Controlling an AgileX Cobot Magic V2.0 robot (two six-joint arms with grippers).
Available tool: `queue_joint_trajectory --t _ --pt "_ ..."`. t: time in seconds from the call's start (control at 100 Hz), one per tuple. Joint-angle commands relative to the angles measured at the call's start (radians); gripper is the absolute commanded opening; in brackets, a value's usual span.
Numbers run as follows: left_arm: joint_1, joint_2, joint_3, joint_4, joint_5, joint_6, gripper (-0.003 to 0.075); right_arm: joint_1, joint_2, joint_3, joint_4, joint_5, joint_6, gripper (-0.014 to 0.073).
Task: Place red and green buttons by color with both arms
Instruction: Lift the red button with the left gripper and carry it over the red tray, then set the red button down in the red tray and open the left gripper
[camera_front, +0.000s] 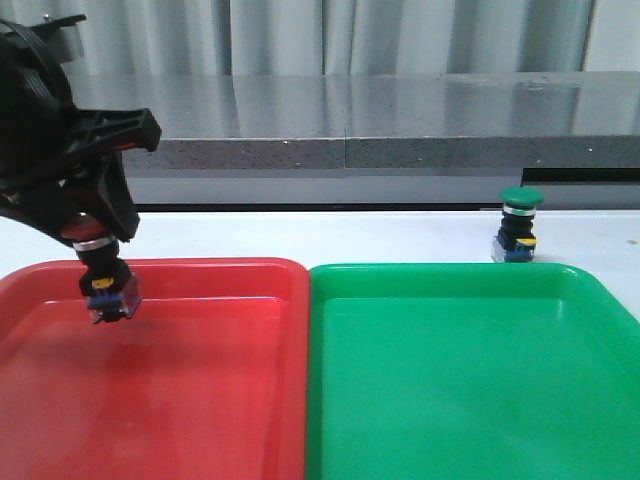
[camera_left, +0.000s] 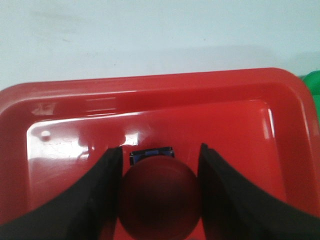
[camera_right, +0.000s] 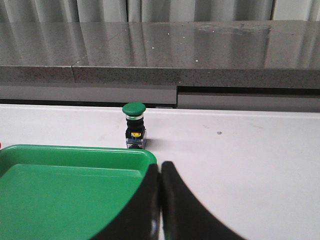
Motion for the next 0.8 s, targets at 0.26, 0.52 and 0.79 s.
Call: queue_joint_trajectory --t 0.26,0.52,0.79 --pt "-0.018 0.014 -0.024 -0.011 -0.053 -0.01 0.0098 0.0 -0.021 -0.014 0.002 -0.081 0.0 -0.011" --pt "-0.05 0.014 -0.024 -0.009 -0.057 -0.01 0.0414 0.0 -0.021 -0.014 0.002 -0.081 0.0 -0.011" --pt "-0.05 0.012 -0.024 -0.009 -0.057 -0.01 0.058 0.0 -0.021 -0.014 0.002 -0.081 0.0 -0.011"
